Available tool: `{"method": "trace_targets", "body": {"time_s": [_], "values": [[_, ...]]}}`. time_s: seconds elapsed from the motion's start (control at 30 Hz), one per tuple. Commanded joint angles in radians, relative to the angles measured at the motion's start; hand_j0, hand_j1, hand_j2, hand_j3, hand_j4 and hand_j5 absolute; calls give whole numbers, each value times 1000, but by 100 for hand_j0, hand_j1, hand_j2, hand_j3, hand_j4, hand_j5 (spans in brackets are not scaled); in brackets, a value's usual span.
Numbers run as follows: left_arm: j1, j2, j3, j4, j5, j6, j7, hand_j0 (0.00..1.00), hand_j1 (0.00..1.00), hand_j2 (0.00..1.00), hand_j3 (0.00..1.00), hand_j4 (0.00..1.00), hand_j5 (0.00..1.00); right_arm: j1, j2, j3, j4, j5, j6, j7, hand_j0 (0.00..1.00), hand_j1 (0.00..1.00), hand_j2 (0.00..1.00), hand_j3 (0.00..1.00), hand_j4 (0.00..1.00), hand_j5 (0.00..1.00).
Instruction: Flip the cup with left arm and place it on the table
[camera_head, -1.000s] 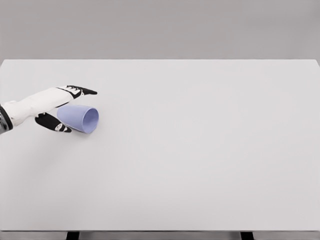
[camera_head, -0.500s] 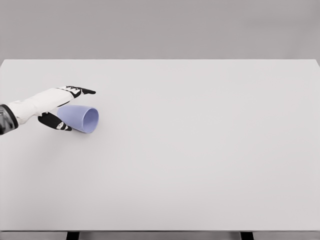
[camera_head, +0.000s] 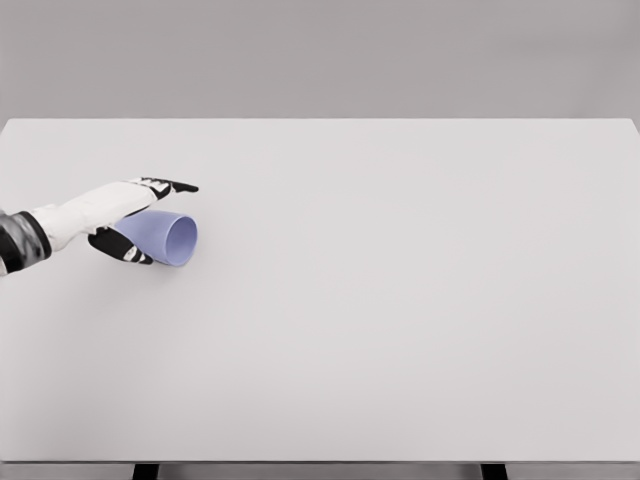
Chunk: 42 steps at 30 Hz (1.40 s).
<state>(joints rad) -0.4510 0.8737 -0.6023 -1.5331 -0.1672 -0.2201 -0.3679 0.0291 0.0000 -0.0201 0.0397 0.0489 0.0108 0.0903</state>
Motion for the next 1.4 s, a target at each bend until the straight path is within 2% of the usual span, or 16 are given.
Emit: {"method": "trace_targets", "body": {"time_s": [0.0, 0.77, 1.13, 1.3, 1.37], "values": [[0, -2, -8, 10, 2, 1, 0, 100, 100, 100, 100, 100, 100, 0, 0, 0, 0, 0, 0, 0, 100, 100, 100, 100, 100, 100], [0, -59, -17, 85, -29, 2, 0, 100, 100, 100, 100, 100, 100, 0, 0, 0, 0, 0, 0, 0, 100, 100, 100, 100, 100, 100], [2, -61, -17, 85, -29, 2, -20, 100, 100, 100, 100, 100, 100, 0, 0, 0, 0, 0, 0, 0, 100, 100, 100, 100, 100, 100], [2, -59, -17, 83, -28, 1, -43, 89, 89, 89, 89, 89, 89, 0, 0, 0, 0, 0, 0, 0, 100, 100, 100, 100, 100, 100], [2, -59, -17, 82, -28, 1, -43, 88, 88, 88, 88, 88, 88, 0, 0, 0, 2, 0, 0, 0, 100, 100, 100, 100, 100, 100]]}}
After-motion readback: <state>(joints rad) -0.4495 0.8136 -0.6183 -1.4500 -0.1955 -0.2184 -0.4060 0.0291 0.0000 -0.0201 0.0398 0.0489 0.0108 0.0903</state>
